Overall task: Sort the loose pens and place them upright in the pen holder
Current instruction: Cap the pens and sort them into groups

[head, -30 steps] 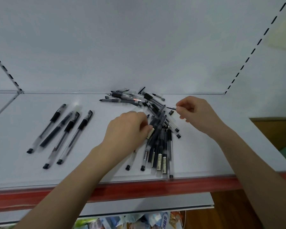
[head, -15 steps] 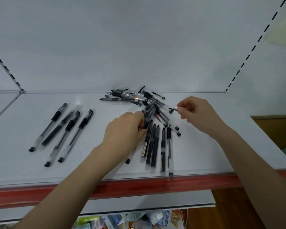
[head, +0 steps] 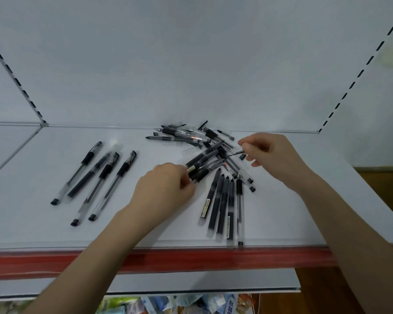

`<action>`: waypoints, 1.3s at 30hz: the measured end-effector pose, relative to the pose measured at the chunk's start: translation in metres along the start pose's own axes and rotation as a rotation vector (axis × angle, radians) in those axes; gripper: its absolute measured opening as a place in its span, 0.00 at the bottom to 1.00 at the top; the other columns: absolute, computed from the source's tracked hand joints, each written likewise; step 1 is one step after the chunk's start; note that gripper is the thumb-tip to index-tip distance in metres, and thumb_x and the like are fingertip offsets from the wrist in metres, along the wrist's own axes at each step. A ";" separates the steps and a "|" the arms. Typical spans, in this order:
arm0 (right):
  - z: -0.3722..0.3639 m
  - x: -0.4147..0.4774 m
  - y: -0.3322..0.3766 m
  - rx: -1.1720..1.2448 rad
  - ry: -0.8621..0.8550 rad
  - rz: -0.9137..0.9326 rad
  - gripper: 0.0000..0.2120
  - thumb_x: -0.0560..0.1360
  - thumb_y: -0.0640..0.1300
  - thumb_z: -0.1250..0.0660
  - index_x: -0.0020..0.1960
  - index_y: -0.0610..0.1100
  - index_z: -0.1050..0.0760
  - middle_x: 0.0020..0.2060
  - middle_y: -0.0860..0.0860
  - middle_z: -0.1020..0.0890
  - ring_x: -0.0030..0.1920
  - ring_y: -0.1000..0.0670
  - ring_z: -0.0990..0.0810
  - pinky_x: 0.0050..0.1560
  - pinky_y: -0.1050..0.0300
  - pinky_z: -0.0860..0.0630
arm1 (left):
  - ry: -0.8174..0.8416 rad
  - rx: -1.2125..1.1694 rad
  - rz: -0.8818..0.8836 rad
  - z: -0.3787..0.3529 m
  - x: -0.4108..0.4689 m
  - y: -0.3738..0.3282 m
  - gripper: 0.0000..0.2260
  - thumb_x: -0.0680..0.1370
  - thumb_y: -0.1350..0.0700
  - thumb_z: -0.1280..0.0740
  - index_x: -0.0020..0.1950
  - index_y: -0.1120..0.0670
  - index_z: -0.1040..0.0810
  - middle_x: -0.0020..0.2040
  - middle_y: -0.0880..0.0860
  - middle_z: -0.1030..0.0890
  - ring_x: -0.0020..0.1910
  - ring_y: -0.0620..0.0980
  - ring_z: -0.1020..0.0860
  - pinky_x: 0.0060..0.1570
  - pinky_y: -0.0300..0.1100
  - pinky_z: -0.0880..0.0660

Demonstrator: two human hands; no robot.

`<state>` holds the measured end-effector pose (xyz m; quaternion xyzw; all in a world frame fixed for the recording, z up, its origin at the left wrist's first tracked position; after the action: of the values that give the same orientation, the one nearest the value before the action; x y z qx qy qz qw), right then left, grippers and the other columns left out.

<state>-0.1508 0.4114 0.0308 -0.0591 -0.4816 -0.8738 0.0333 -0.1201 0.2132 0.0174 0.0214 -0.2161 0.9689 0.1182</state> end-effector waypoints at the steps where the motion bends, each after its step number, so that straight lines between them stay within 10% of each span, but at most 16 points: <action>1: 0.001 0.001 0.003 0.038 -0.004 0.007 0.08 0.76 0.39 0.38 0.45 0.50 0.23 0.37 0.54 0.20 0.33 0.62 0.22 0.38 0.67 0.23 | -0.013 -0.079 0.012 0.005 0.000 0.004 0.08 0.75 0.51 0.36 0.44 0.54 0.22 0.39 0.50 0.22 0.40 0.51 0.23 0.34 0.40 0.29; 5: 0.002 0.005 0.025 0.190 -0.021 0.035 0.04 0.75 0.36 0.36 0.49 0.43 0.24 0.36 0.51 0.21 0.32 0.60 0.21 0.37 0.67 0.22 | -0.036 -0.368 0.041 0.020 -0.004 0.011 0.06 0.76 0.52 0.36 0.40 0.53 0.25 0.34 0.49 0.20 0.30 0.44 0.26 0.19 0.28 0.35; 19: 0.009 0.011 0.070 0.232 -0.088 0.155 0.07 0.75 0.35 0.35 0.50 0.44 0.23 0.37 0.50 0.20 0.31 0.60 0.21 0.36 0.68 0.22 | -0.191 -0.364 0.050 0.040 -0.015 0.025 0.04 0.78 0.58 0.39 0.43 0.52 0.28 0.36 0.51 0.21 0.27 0.46 0.29 0.32 0.30 0.32; 33: -0.026 0.010 0.049 0.560 0.087 -0.178 0.13 0.76 0.32 0.46 0.40 0.41 0.26 0.32 0.48 0.23 0.29 0.52 0.21 0.32 0.61 0.22 | -0.127 -0.680 0.105 0.037 -0.013 0.026 0.07 0.77 0.57 0.38 0.42 0.50 0.23 0.28 0.43 0.21 0.23 0.43 0.32 0.27 0.38 0.33; 39: -0.050 0.013 0.042 -0.054 0.227 0.004 0.04 0.74 0.39 0.34 0.41 0.47 0.25 0.33 0.53 0.20 0.33 0.56 0.24 0.34 0.68 0.28 | -0.164 -0.900 0.152 0.039 -0.017 0.032 0.06 0.77 0.60 0.39 0.45 0.55 0.23 0.26 0.45 0.22 0.21 0.41 0.32 0.22 0.31 0.34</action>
<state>-0.1628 0.3468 0.0412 0.0383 -0.4507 -0.8875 0.0881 -0.1117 0.1648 0.0381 0.0287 -0.6246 0.7799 0.0269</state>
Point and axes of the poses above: each hand's wrist, its own x-axis towards the middle knuckle, its own z-axis out of the back of the hand, y = z × x, the point moved 7 cm from there along x, towards the middle knuckle
